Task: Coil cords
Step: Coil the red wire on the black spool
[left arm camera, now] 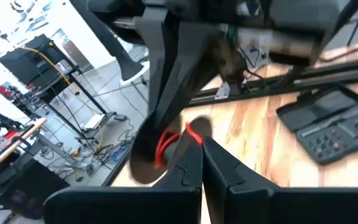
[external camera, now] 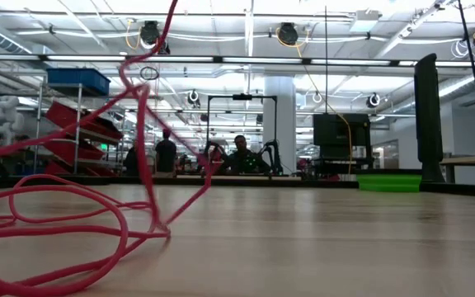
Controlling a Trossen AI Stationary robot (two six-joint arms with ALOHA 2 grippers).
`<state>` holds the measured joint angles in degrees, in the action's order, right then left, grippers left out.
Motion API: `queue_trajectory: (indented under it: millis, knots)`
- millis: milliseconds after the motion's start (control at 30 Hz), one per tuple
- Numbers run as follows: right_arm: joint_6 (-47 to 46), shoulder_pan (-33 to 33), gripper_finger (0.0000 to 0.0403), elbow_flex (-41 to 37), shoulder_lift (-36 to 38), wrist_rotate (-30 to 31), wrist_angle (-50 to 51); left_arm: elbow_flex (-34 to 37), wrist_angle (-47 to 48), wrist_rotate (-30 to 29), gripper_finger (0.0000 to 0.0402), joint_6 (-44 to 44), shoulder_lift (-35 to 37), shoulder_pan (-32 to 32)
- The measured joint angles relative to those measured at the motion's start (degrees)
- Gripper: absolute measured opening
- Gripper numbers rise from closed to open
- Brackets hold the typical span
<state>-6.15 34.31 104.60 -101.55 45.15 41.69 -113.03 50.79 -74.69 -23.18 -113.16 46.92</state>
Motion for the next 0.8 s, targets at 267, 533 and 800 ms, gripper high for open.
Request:
queue_trajectory:
  millis: [267,533,800]
  knots:
    - [-5.42,1.58,0.0,0.0,2.22,-7.67,5.56,0.0,2.88,2.95,0.0001,1.28,0.0,-0.02]
    - [-5.13,3.69,0.0,0.0,3.18,-9.71,4.48,0.0,2.47,13.3,0.0006,5.66,0.0,-0.13]
    - [-3.01,5.28,0.0,-0.02,4.74,-8.6,1.58,-0.02,2.85,19.12,0.0071,5.92,0.0,0.29]
